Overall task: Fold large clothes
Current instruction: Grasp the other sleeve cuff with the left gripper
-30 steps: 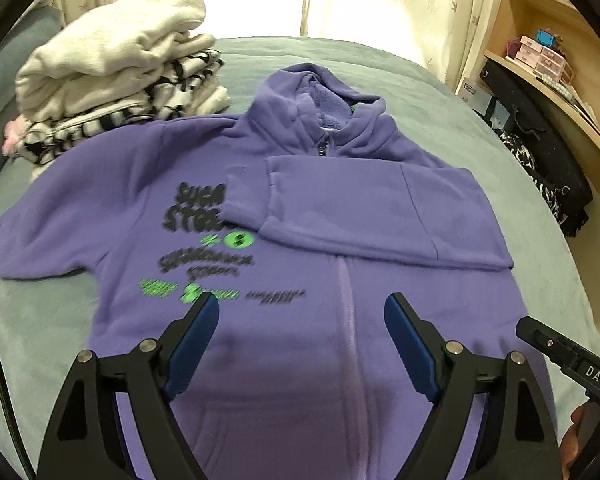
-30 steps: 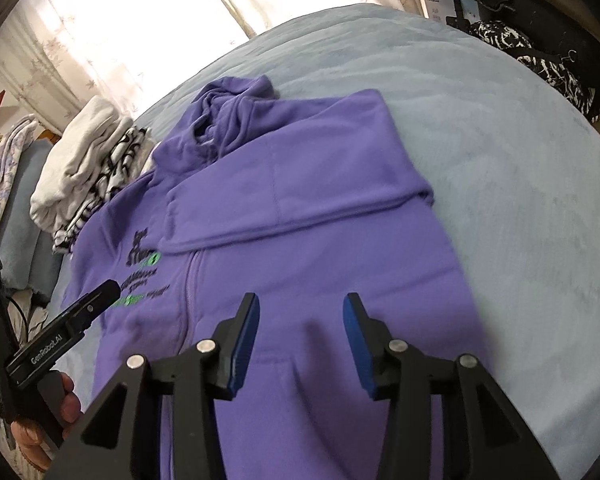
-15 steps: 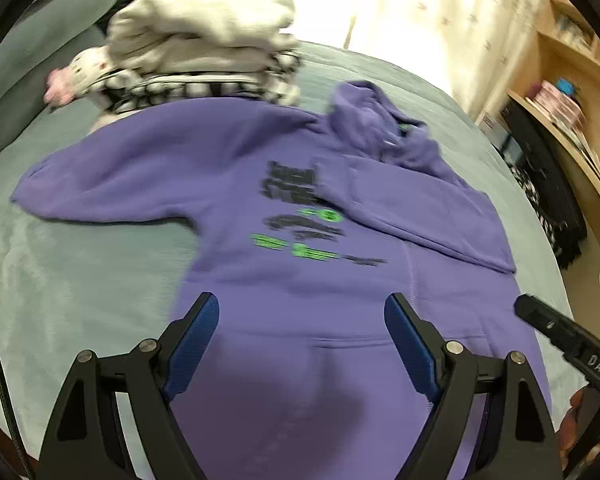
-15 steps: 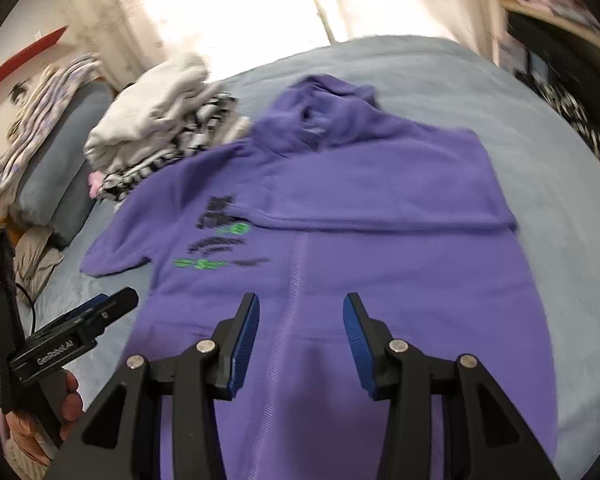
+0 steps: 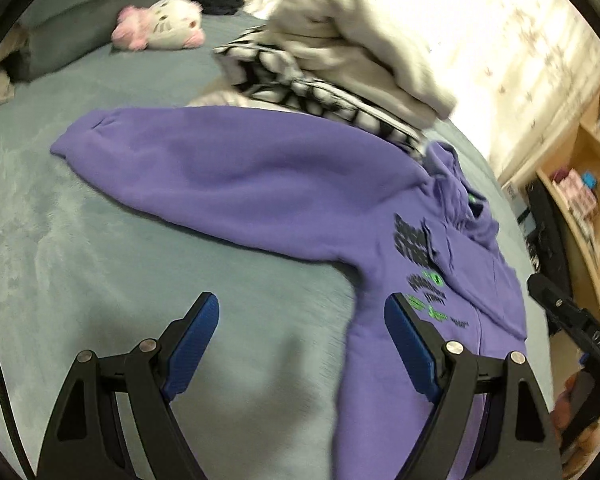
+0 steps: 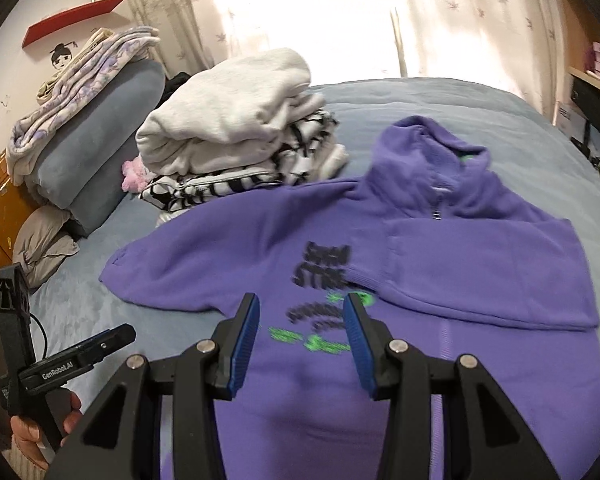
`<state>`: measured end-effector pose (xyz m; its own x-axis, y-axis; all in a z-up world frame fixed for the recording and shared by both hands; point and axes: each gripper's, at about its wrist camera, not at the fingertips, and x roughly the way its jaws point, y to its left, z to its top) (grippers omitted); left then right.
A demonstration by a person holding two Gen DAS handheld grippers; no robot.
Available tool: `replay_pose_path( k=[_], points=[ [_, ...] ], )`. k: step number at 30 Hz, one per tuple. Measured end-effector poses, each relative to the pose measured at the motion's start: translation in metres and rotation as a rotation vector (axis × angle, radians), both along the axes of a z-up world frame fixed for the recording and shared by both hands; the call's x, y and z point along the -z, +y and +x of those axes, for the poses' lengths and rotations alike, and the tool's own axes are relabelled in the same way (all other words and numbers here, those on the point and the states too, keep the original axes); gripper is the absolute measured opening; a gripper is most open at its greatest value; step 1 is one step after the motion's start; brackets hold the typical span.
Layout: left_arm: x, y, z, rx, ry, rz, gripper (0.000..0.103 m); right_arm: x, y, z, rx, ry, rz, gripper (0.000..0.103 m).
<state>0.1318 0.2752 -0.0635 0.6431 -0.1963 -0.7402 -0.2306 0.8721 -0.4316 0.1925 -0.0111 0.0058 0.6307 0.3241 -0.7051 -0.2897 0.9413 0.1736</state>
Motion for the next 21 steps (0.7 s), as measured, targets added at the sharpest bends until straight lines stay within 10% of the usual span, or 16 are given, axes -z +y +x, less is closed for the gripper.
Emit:
replay_pose_path(
  k=[15, 21],
  points=[
    [0.074, 0.141, 0.041, -0.278, -0.027, -0.277, 0.083, 0.051, 0.075, 0.01, -0.095, 0.036, -0.086, 0.044],
    [0.084, 0.163, 0.069, -0.323, -0.058, -0.265, 0.083, 0.062, 0.084, 0.017, -0.091, 0.045, -0.097, 0.044]
  ],
)
